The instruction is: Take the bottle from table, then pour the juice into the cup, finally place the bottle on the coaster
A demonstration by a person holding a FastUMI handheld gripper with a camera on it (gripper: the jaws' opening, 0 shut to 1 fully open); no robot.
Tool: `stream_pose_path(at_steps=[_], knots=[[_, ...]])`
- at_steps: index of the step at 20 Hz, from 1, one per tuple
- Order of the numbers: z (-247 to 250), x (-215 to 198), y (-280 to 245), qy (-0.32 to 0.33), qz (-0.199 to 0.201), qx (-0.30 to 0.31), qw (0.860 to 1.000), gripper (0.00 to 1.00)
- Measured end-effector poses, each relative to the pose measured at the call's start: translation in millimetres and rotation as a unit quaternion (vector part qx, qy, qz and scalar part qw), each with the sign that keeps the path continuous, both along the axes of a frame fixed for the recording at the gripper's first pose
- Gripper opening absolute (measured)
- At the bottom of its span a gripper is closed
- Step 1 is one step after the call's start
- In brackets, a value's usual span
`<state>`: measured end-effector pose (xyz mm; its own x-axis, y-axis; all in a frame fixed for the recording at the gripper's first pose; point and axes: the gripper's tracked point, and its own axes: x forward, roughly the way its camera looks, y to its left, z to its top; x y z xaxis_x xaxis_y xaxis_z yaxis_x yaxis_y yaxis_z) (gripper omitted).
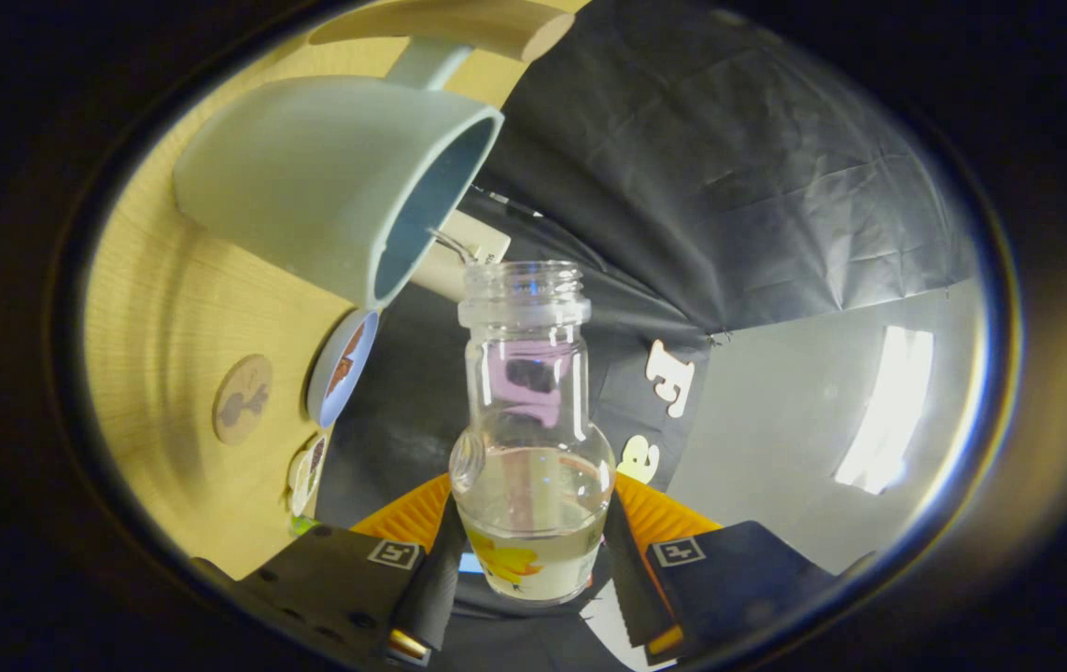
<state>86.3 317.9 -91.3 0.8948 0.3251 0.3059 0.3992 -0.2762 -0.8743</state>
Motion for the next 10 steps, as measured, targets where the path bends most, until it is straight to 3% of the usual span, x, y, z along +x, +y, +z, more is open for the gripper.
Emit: stream_pose_path(at_steps=[6, 10], knots=[[4.1, 2.1, 1.9, -0.010, 0.004, -0.010, 1.000, 0.74], [-5.5, 0.1, 1.9, 0.038, -0.005, 0.031, 0.999, 0.75]])
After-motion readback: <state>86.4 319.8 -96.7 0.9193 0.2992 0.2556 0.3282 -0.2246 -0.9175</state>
